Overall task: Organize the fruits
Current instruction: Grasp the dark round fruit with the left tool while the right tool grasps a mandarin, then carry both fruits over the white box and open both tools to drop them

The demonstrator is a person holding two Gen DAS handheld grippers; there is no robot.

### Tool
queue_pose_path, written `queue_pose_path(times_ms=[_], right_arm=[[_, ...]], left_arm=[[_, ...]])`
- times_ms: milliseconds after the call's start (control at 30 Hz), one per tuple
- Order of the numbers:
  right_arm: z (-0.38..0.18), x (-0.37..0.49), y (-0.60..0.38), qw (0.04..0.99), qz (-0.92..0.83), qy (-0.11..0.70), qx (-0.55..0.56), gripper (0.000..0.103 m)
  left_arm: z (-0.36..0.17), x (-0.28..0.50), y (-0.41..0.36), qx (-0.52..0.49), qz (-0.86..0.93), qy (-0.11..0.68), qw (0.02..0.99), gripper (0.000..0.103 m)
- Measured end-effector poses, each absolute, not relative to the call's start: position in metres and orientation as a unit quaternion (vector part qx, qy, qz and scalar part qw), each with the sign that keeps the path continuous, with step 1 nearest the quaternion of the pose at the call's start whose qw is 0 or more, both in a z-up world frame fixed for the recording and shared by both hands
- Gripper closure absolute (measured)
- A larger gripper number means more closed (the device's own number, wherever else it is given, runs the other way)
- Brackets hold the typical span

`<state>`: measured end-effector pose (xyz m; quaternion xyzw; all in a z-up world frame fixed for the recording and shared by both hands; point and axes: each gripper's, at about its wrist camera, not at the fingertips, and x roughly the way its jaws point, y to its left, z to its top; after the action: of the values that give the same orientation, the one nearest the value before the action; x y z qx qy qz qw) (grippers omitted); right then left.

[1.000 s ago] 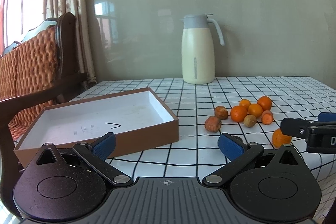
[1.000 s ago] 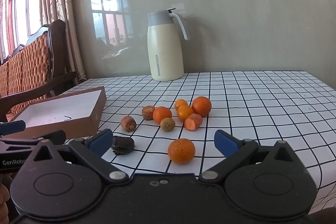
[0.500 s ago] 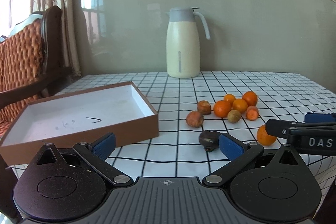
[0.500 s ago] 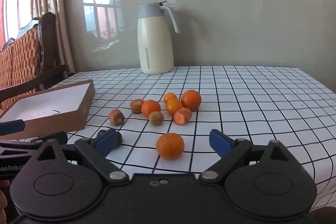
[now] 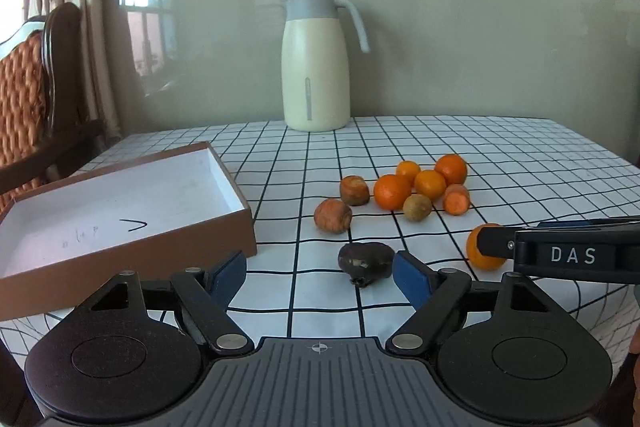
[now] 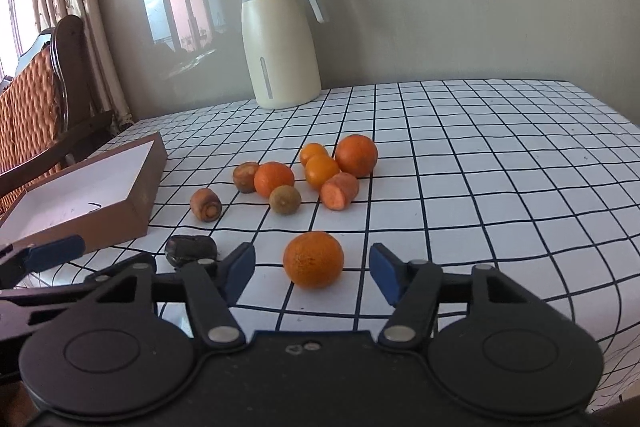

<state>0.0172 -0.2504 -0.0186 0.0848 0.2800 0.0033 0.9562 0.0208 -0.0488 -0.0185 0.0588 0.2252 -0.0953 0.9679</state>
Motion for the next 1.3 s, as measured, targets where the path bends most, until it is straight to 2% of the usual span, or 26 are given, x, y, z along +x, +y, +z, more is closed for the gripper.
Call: queue_pose_path(times_ms=[400,467,567,633,1000,1067,1133,1300], right_arm=[[-0.029,0.038,-0.248,0.948,0.001,0.308,0.077,0.069],[-0.030,0.041,-0.247,0.947,0.002,0.311,0.076,0.071],[-0.034,0.044,-0.247,0.945,0.002,0.318,0.078,0.072],[-0.034,0.045,-0.247,0.945,0.002,0.318,0.078,0.072],[-0.035,0.049,-0.252,0.945,-0.004,0.315,0.090,0.073],[-0.036,0.049,-0.251,0.945,-0.005,0.314,0.088,0.073],[-0.036,0.049,-0.250,0.946,-0.006,0.314,0.085,0.073],[-0.036,0.048,-0.249,0.947,-0.008,0.310,0.081,0.074]], left_arm=[[-0.029,0.038,-0.063,0.056,-0.107,0.237,0.964,0.023],[-0.031,0.043,-0.064,0.049,-0.107,0.241,0.963,0.027],[-0.036,0.049,-0.067,0.047,-0.112,0.253,0.960,0.040],[-0.039,0.050,-0.069,0.044,-0.117,0.256,0.959,0.043],[-0.047,0.064,-0.069,0.016,-0.122,0.267,0.956,0.043],[-0.048,0.065,-0.069,0.012,-0.126,0.270,0.955,0.049],[-0.051,0.065,-0.072,0.015,-0.131,0.273,0.953,0.059],[-0.052,0.063,-0.075,0.020,-0.130,0.267,0.954,0.061]])
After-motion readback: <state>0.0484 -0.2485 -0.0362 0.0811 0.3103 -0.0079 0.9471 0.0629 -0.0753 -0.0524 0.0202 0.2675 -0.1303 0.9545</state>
